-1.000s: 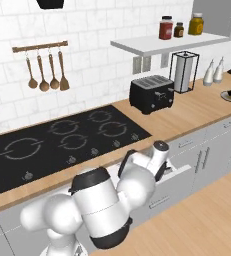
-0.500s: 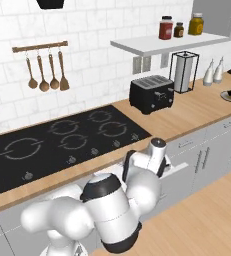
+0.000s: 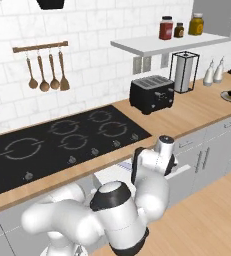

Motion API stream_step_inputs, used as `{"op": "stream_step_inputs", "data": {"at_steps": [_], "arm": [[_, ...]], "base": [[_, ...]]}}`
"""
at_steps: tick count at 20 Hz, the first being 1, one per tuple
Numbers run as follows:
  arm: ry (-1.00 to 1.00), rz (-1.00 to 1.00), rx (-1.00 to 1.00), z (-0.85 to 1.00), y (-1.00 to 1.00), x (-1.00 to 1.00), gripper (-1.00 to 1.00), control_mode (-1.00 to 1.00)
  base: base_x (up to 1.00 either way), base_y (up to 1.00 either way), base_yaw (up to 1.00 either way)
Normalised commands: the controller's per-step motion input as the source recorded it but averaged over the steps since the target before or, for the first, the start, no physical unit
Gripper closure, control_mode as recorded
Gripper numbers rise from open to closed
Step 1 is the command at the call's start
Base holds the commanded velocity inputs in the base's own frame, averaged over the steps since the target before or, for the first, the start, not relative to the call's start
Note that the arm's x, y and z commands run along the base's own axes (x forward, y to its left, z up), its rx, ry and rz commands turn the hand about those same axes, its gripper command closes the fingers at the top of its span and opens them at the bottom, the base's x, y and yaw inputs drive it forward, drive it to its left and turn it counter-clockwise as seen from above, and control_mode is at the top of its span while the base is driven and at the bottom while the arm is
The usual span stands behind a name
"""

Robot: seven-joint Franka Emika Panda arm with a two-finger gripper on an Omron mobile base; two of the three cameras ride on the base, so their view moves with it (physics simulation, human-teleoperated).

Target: Pick up the knife from the drawer and place it on the cutting board. Then place the meat from the plate to the cutting board.

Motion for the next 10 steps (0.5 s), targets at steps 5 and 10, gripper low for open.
{"op": "stream_step_inputs", "data": {"at_steps": [5,10], "arm": [[0.01,-0.03,0.0,-0.95,-0.98,-0.77,-1.0,-1.0],[0.15,-0.1,-0.03,-1.0,-1.0,-0.66,-1.0,-1.0]], "base": [[0.0,0.0,0.0],[0.0,0.0,0.0]]}}
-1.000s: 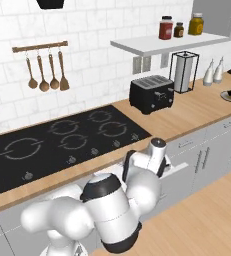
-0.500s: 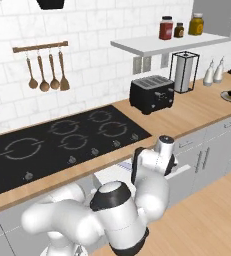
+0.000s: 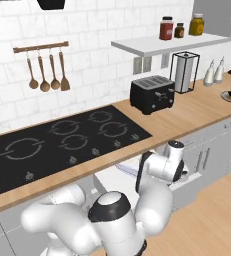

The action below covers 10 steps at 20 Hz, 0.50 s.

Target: Pick up the knife from the drawer and place it on the cutting board. Then place the meat from the plate to the cutting board.

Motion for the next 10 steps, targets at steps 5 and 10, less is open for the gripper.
{"op": "stream_step_inputs", "data": {"at_steps": [5,10], "arm": [[0.24,-0.11,-0.02,-1.0,-1.0,-0.48,-1.0,-1.0],[0.21,-0.11,0.0,-1.0,-1.0,-0.68,-1.0,-1.0]], "base": [[0.0,0.0,0.0],[0.0,0.0,0.0]]}}
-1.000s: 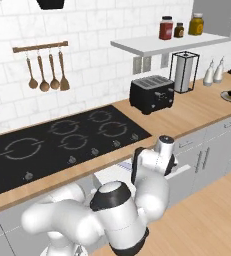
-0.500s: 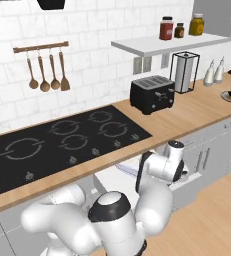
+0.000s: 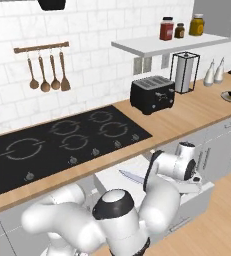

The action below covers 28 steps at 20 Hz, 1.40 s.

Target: Pick up the knife from the drawer and place it on the cutting board. Then place the meat from the plate to the cutting board.

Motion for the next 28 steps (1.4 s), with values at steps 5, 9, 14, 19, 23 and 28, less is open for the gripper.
{"op": "stream_step_inputs", "data": {"at_steps": [5,9,14,19,23,28], "arm": [[0.1,-0.11,0.0,-1.0,-1.0,-0.93,-1.0,-1.0],[0.0,-0.03,0.0,-0.27,-0.84,-0.34,-1.0,-1.0],[-0.08,0.07,0.0,0.17,0.4,0.01,-1.0,-1.0],[-0.03,0.28,0.02,0.12,0.94,0.11,-1.0,-1.0],[-0.08,0.27,0.08,-0.07,0.36,0.06,-1.0,-1.0],[-0.27,0.17,0.03,-0.47,0.0,0.33,-1.0,-1.0]], "base": [[0.0,0.0,0.0],[0.0,0.0,0.0],[0.0,0.0,0.0],[0.0,0.0,0.0],[0.0,0.0,0.0],[0.0,0.0,0.0]]}}
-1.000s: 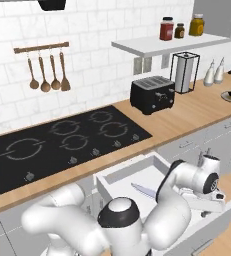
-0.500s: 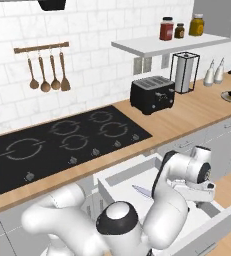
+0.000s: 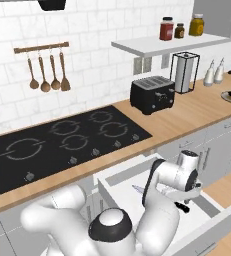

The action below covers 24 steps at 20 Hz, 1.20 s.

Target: Pick up the knife from the drawer and place it on the cutting board. Then place the meat from the plate to the cutting board.

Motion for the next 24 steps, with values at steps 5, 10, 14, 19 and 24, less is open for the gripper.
{"op": "stream_step_inputs", "data": {"at_steps": [5,10,14,19,24], "arm": [[-0.22,0.31,0.06,-0.14,0.01,0.59,-1.0,-1.0],[0.05,0.5,0.0,0.0,-0.19,0.34,-1.0,-1.0],[0.07,0.45,0.1,0.0,-0.05,0.11,-1.0,-1.0],[-0.04,0.17,0.36,0.0,0.0,0.0,-1.0,-1.0],[-0.12,0.04,0.14,0.0,-0.03,0.2,-1.0,-1.0]], "base": [[0.0,0.0,0.0],[0.0,0.0,0.0],[0.0,0.0,0.0],[0.0,0.0,0.0],[0.0,0.0,0.0]]}}
